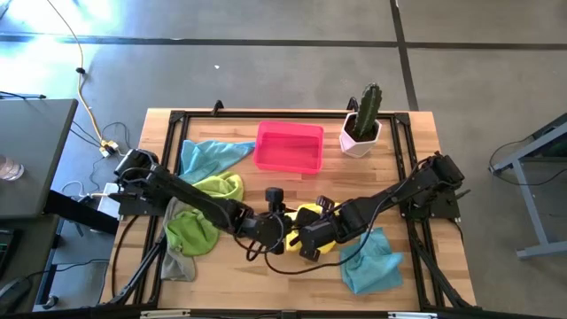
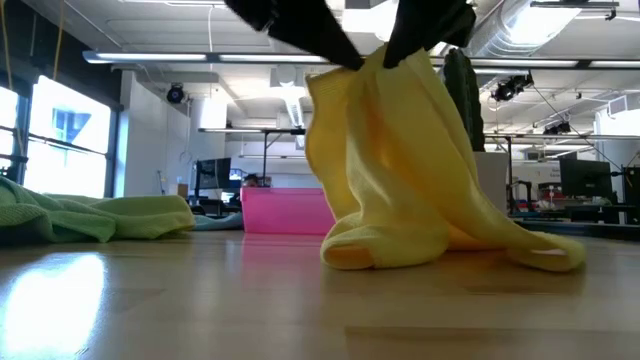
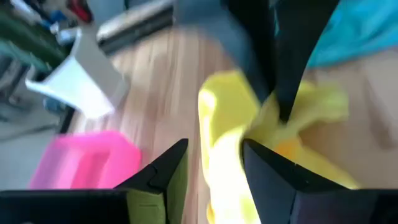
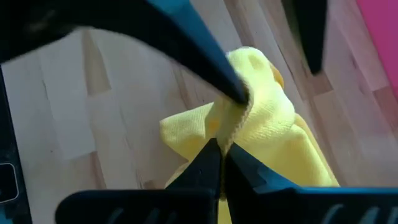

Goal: Fold microfiber towels
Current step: Fold the yellow microfiber cloth on the table

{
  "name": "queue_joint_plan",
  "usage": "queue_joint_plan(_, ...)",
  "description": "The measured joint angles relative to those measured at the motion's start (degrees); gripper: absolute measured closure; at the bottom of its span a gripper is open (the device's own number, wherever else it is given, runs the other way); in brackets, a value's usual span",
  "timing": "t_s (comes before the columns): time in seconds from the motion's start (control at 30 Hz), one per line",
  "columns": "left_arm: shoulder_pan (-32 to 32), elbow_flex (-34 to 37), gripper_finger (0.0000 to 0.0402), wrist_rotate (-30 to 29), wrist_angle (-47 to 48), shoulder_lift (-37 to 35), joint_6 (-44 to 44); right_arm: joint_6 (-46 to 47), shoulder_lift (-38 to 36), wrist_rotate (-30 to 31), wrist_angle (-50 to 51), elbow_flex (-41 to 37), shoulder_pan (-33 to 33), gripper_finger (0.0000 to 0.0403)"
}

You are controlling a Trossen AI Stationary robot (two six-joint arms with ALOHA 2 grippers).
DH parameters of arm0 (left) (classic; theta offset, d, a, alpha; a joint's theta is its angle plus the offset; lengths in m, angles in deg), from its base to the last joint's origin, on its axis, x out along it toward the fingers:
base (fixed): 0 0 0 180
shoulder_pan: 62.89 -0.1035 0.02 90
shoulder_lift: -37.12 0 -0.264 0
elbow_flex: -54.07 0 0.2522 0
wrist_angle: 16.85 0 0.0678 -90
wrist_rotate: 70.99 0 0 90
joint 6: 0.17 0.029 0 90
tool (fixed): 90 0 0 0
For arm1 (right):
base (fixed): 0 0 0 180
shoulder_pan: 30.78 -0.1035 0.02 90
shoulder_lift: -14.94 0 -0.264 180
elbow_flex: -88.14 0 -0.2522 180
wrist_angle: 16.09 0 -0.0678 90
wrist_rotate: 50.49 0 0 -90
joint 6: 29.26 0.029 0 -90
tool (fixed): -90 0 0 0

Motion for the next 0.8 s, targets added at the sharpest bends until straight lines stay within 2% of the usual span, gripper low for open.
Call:
queue_joint_plan(0.23,-0.4,0.0,0.0281,1.0,7.5,0.0,-6.8,-1.5,0.0,1.4,0.1,0.0,0.0,0.0403)
queue_joint_plan(0.5,-0.4,1.2,0.0303,1.1,7.9,0.0,-8.2,-1.6,0.0,2.4,-0.1,0.0,0.0,0.0403)
queue_joint_plan(0.6,-0.4,1.2,0.0326,1.1,7.3,0.0,-8.2,-1.5,0.0,2.4,-0.2,0.0,0.0,0.0403)
queue_joint_plan(0.8,-0.4,1.2,0.0395,2.0,6.9,0.0,-8.2,-1.7,0.0,2.4,-0.2,0.0,0.0,0.0398)
